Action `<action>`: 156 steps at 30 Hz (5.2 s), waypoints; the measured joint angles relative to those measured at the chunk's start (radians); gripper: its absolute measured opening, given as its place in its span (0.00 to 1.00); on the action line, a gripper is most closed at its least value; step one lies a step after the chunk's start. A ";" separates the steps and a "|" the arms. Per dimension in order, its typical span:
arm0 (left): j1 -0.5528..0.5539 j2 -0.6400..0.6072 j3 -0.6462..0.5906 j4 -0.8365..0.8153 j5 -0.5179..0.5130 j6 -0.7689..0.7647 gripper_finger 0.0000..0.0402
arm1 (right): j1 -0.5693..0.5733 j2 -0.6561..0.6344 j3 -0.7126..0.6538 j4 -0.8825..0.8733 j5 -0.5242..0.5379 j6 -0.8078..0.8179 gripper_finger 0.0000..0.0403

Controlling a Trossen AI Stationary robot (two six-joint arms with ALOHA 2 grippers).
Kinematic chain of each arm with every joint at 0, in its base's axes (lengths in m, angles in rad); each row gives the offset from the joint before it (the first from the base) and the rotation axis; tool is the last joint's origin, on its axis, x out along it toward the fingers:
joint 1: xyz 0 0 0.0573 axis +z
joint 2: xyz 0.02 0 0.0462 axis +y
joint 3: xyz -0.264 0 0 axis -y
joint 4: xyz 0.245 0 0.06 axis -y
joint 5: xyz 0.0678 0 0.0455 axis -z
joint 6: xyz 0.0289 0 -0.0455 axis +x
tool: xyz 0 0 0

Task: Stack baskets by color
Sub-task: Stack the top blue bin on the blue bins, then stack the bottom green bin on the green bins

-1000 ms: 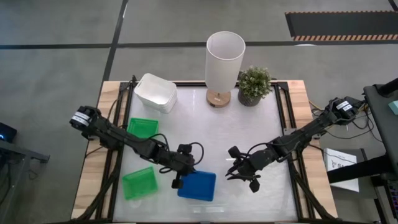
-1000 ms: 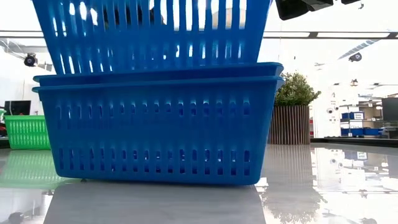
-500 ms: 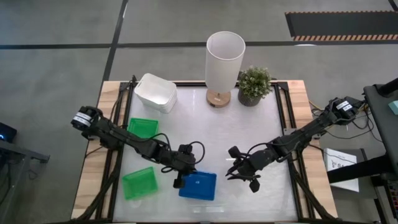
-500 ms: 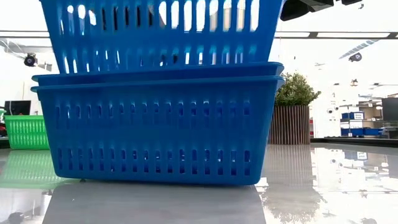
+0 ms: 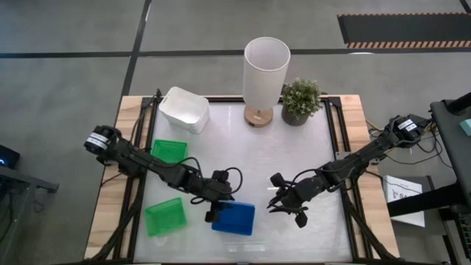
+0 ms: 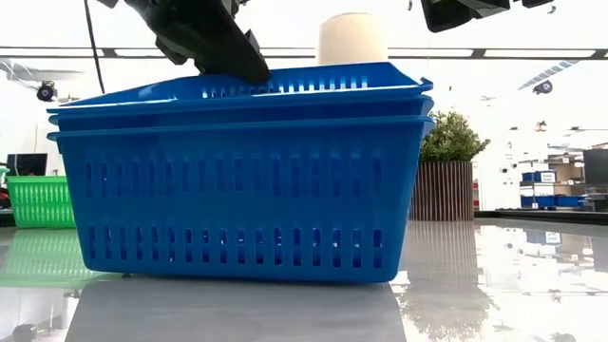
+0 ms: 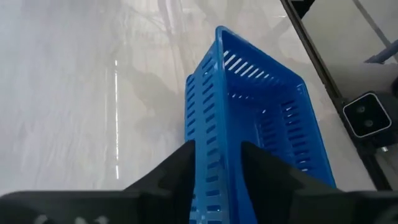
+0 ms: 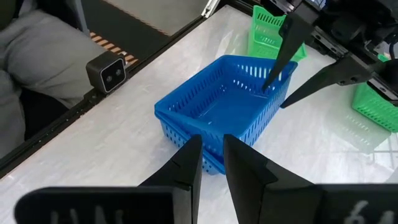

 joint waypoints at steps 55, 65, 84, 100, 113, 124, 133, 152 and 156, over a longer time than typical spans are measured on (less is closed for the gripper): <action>0.014 -0.336 -0.063 -0.954 -0.089 -0.622 0.03 | 0.000 0.000 0.000 -0.009 0.000 0.011 0.14; -0.185 -0.323 -0.066 -0.929 0.166 -0.701 0.03 | 0.000 0.000 -0.007 -0.010 0.000 0.011 0.14; -0.325 -0.322 -0.221 -0.937 0.150 -0.674 0.36 | 0.000 0.000 -0.008 -0.009 0.000 0.027 0.14; -0.323 -0.321 -0.268 -0.836 0.164 -0.612 0.04 | 0.000 0.000 -0.008 -0.009 0.000 0.027 0.14; -0.289 -0.365 -0.104 -0.840 0.177 -0.399 0.00 | 0.000 0.000 -0.008 -0.009 0.000 0.027 0.14; -0.091 -0.499 0.036 -1.118 0.090 -0.086 0.00 | 0.000 0.000 -0.008 -0.014 0.000 0.021 0.14; 0.224 -0.518 0.165 -1.318 0.061 0.307 0.00 | 0.000 0.000 -0.008 -0.014 0.000 0.004 0.14; 0.865 -0.424 0.160 -1.412 0.035 1.008 0.00 | 0.000 0.000 -0.008 -0.015 0.000 0.000 0.14; 0.920 -0.368 0.150 -1.388 0.038 1.077 0.00 | 0.000 0.000 -0.008 -0.015 0.001 0.000 0.14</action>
